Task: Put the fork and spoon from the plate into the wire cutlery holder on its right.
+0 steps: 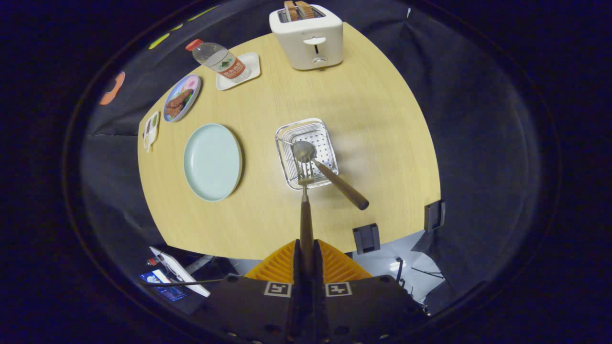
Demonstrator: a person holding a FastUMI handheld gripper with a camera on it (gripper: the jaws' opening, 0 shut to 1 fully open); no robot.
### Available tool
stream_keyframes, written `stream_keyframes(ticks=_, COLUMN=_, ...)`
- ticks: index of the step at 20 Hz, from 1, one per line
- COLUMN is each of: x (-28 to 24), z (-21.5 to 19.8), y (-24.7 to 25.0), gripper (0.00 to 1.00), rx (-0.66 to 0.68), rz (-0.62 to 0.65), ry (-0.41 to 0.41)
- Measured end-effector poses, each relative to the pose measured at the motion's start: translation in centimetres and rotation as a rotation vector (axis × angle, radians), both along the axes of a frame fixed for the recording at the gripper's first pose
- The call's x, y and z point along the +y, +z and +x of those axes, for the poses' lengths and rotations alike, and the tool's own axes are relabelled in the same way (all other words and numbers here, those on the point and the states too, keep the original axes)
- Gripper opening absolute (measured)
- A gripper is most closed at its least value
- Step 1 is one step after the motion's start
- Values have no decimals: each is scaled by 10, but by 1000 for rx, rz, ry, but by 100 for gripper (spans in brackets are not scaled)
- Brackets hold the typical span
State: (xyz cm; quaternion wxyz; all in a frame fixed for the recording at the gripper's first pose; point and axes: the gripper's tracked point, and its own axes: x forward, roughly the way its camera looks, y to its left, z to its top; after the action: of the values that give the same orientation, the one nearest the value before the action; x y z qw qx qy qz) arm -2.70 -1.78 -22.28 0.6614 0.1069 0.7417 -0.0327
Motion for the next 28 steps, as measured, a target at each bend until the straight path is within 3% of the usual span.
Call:
stream_keyframes(ticks=2, x=6, z=2, y=1, gripper=12, rx=-7, rz=22, ry=-1)
stream_keyframes(ticks=9, x=23, z=23, y=8, gripper=61, rx=-109, rz=68, ry=-8)
stream_keyframes(ticks=14, x=26, z=63, y=35, gripper=96, rx=-380, rz=11, ry=54)
stream_keyframes(ticks=20, x=44, z=108, y=102, gripper=97, rx=-794, rz=-27, ry=53)
stream_keyframes(ticks=28, x=73, z=100, y=171, gripper=97, rx=-1217, rz=-16, ry=100)
